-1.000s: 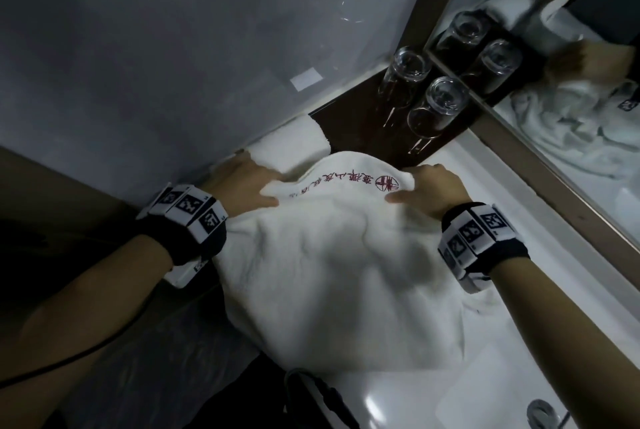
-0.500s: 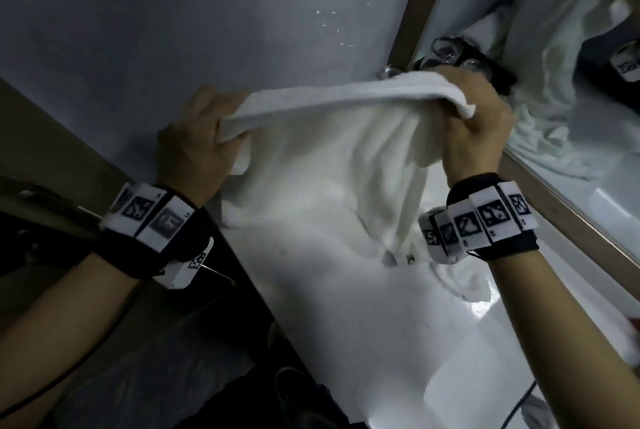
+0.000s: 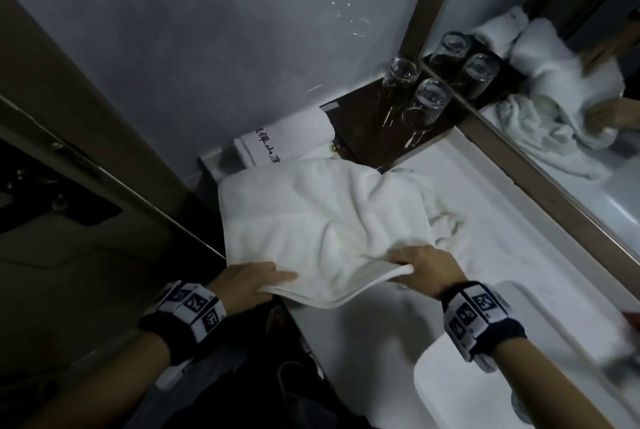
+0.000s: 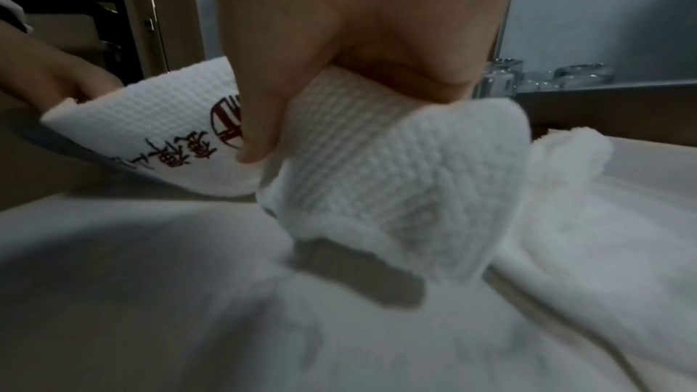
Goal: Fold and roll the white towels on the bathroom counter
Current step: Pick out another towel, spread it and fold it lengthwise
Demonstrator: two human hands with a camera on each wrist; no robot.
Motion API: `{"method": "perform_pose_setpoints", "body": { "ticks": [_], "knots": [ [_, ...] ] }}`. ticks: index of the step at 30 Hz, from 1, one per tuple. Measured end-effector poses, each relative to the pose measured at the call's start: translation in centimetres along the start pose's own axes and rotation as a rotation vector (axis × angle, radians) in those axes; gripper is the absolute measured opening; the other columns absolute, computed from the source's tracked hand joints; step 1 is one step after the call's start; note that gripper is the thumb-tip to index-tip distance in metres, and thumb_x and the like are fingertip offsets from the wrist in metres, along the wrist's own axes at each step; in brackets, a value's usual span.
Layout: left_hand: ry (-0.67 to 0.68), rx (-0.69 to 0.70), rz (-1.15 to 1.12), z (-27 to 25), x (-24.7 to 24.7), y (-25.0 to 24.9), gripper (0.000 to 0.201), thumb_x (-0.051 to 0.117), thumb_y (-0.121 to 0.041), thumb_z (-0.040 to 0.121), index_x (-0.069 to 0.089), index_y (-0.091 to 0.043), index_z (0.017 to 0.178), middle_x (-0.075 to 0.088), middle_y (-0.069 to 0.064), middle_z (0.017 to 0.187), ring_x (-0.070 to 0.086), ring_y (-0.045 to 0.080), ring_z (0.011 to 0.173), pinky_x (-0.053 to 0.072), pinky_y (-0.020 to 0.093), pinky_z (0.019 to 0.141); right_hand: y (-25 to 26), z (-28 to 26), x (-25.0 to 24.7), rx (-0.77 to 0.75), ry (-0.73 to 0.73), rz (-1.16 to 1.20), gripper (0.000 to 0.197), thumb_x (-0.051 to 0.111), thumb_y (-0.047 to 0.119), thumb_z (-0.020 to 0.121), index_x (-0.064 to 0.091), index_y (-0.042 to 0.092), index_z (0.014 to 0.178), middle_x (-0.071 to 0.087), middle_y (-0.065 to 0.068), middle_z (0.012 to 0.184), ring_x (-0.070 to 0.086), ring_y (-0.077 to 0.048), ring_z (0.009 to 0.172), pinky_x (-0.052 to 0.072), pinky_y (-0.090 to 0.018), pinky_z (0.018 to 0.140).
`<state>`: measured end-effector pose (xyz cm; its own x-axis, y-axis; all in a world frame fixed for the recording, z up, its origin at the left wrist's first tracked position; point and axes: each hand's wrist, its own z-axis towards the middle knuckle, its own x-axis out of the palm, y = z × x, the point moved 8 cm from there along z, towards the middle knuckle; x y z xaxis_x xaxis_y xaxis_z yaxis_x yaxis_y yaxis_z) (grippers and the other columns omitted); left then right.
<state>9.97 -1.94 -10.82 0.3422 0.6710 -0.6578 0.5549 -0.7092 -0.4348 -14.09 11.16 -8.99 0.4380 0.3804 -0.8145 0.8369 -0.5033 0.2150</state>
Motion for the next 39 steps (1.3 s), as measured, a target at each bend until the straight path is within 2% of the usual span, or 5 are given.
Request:
{"method": "perform_pose_setpoints", "body": {
  "ticks": [6,13,22,31,39],
  "knots": [
    [0.099,0.040,-0.142,-0.1,3.0,-1.2,0.071,0.059,-0.029,0.085,0.019,-0.042,0.143,0.045,-0.004,0.140,0.049,0.015,0.119,0.037,0.021,0.100,-2.8,-2.2,3.2,0.077,0.096,-0.023,0.043,0.067,0.059,0.070,0.060,0.043,0.109,0.066,0.011,0.109,0.059,-0.015,0.104,0.039,-0.023,0.080],
    [-0.019,-0.016,-0.089,0.4,1.7,-1.5,0.049,0.050,-0.065,0.080,0.044,-0.046,0.125,0.054,-0.013,0.078,0.054,0.004,0.073,0.045,0.019,0.072,-1.8,-3.0,3.3,-0.058,0.216,0.199,0.037,0.046,0.082,0.065,0.062,0.048,0.068,0.058,0.017,0.063,0.055,-0.004,0.070,0.040,-0.026,0.077],
    [-0.265,-0.046,0.114,5.6,-2.7,-3.5,0.097,0.077,-0.032,0.069,0.017,-0.029,0.146,0.008,0.008,0.149,0.010,0.027,0.139,0.017,0.041,0.117,-1.4,0.7,-8.5,0.014,-0.673,0.448,0.015,0.056,0.021,0.091,0.061,0.014,0.103,0.061,-0.005,0.101,0.058,-0.019,0.084,0.046,-0.031,0.070],
    [-0.244,-0.153,0.197,7.5,-1.5,-3.0,0.108,0.082,-0.033,0.063,0.011,-0.036,0.145,-0.001,0.010,0.152,0.002,0.030,0.142,0.012,0.046,0.117,-3.2,6.6,-5.3,0.499,-0.029,0.735,0.083,0.041,0.072,0.081,0.051,0.005,0.128,0.053,-0.015,0.133,0.051,-0.031,0.117,0.040,-0.037,0.099],
    [-0.239,-0.172,0.172,7.6,-1.4,-2.9,0.110,0.083,-0.031,0.061,0.011,-0.037,0.144,-0.003,0.008,0.153,-0.001,0.028,0.142,0.008,0.047,0.117,-0.8,7.2,-3.3,0.322,0.108,0.903,0.047,0.069,0.031,0.082,0.055,0.008,0.121,0.058,-0.009,0.119,0.055,-0.029,0.114,0.042,-0.043,0.104]
  ]
}}
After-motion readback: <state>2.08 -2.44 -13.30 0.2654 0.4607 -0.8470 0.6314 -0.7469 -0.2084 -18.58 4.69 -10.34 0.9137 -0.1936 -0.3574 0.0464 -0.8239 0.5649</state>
